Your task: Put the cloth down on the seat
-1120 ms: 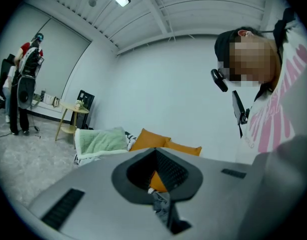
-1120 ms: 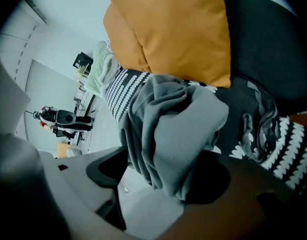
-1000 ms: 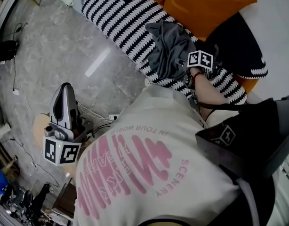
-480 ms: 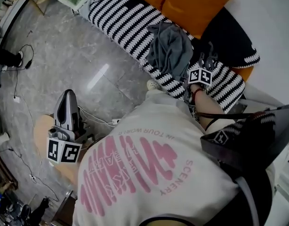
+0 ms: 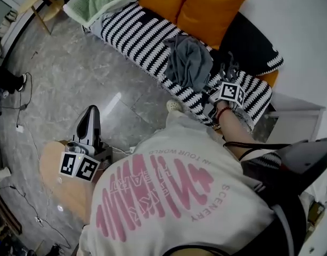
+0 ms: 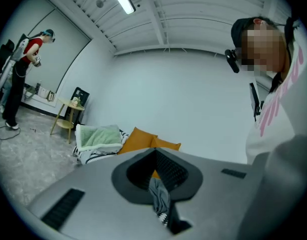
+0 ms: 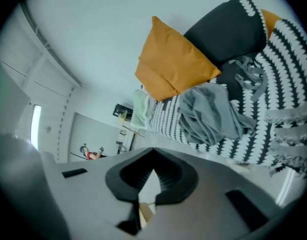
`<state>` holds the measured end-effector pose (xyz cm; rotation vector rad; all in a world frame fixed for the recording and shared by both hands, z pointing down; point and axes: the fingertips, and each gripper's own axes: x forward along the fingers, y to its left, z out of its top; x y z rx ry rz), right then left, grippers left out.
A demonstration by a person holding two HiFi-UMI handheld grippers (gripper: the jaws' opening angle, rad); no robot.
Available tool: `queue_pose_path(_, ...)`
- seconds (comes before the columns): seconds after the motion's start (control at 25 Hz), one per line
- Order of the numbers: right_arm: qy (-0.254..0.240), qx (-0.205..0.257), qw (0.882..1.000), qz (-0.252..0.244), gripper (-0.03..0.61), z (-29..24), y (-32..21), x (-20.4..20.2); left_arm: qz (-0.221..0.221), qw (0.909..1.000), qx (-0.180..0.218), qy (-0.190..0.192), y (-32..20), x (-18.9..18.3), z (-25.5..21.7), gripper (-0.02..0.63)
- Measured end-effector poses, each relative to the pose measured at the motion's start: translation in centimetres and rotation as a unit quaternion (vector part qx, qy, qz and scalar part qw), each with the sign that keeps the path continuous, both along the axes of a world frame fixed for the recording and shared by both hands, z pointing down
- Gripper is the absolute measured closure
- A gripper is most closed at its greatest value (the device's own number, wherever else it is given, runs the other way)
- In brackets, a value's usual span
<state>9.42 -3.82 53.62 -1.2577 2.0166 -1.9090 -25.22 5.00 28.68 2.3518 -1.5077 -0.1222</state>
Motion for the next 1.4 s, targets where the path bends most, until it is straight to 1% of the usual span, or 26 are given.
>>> queue_pose_path(0.08,-0.032,0.055,0.998,0.009,0.568,-5.0,-0.9,-0.7,0.009,0.9999,0.001,0.006,0.3,0.0,-0.9,0.606)
queue_pose_path(0.16,-0.048,0.128,0.990,0.014,0.568,-10.2,-2.1,-0.8,0.023,0.9997,0.007,0.009,0.1,0.8,-1.4,0.606)
queue_pose_path(0.2,-0.054,0.174,0.983,0.017,0.566,-12.8,-2.6,-0.8,0.029,0.9995,0.011,0.009,0.0,1.3,-1.4,0.606)
queue_pose_path(0.28,-0.071,0.255,0.964,0.030,0.566,-17.6,-3.2,-0.5,0.039,0.9991,0.016,0.009,0.0,2.4,-1.0,0.606)
queue_pose_path(0.36,-0.093,0.310,0.946,0.034,0.566,-21.6,-3.1,-0.4,0.045,0.9987,0.021,0.011,-0.1,3.3,-0.8,0.606)
queue_pose_path(0.44,-0.084,0.356,0.930,0.021,0.566,-25.0,-2.8,-0.4,0.051,0.9983,0.024,0.010,-0.2,3.8,-0.8,0.606)
queue_pose_path(0.56,-0.038,0.411,0.911,-0.012,0.568,-28.7,-2.1,-1.0,0.060,0.9980,0.020,-0.001,0.1,4.2,-0.7,0.606)
queue_pose_path(0.64,0.009,0.428,0.903,-0.034,0.568,-29.9,-2.2,-1.6,0.059,0.9981,0.018,-0.008,0.0,4.3,-0.8,0.606)
queue_pose_path(0.76,0.091,0.432,0.895,-0.068,0.568,-29.8,-2.7,-2.1,0.051,0.9984,0.022,-0.010,-0.9,4.9,-1.0,0.606)
queue_pose_path(0.84,0.135,0.436,0.885,-0.091,0.568,-29.5,-2.4,-2.2,0.042,0.9989,0.022,-0.008,-1.5,5.6,-1.1,0.606)
queue_pose_path(0.92,0.167,0.439,0.876,-0.110,0.568,-29.2,-2.2,-1.7,0.035,0.9992,0.019,-0.010,-2.0,6.4,-1.3,0.606)
queue_pose_path(1.0,0.187,0.438,0.871,-0.115,0.566,-29.0,-2.4,-0.7,0.036,0.9990,0.018,-0.017,-2.5,7.5,-1.4,0.606)
queue_pose_path(1.08,0.196,0.434,0.873,-0.106,0.568,-28.7,-2.6,0.8,0.044,0.9987,0.014,-0.022,-2.8,8.6,-1.2,0.606)
queue_pose_path(1.2,0.200,0.421,0.881,-0.084,0.568,-28.2,-2.6,3.0,0.055,0.9984,0.005,-0.017,-3.3,9.9,-1.2,0.606)
queue_pose_path(1.32,0.204,0.409,0.887,-0.067,0.568,-27.7,-2.4,4.9,0.066,0.9977,0.011,-0.015,-3.9,11.3,-1.7,0.606)
queue_pose_path(1.4,0.207,0.405,0.889,-0.059,0.568,-27.4,-2.3,5.9,0.073,0.9970,0.016,-0.019,-4.2,12.1,-2.1,0.606)
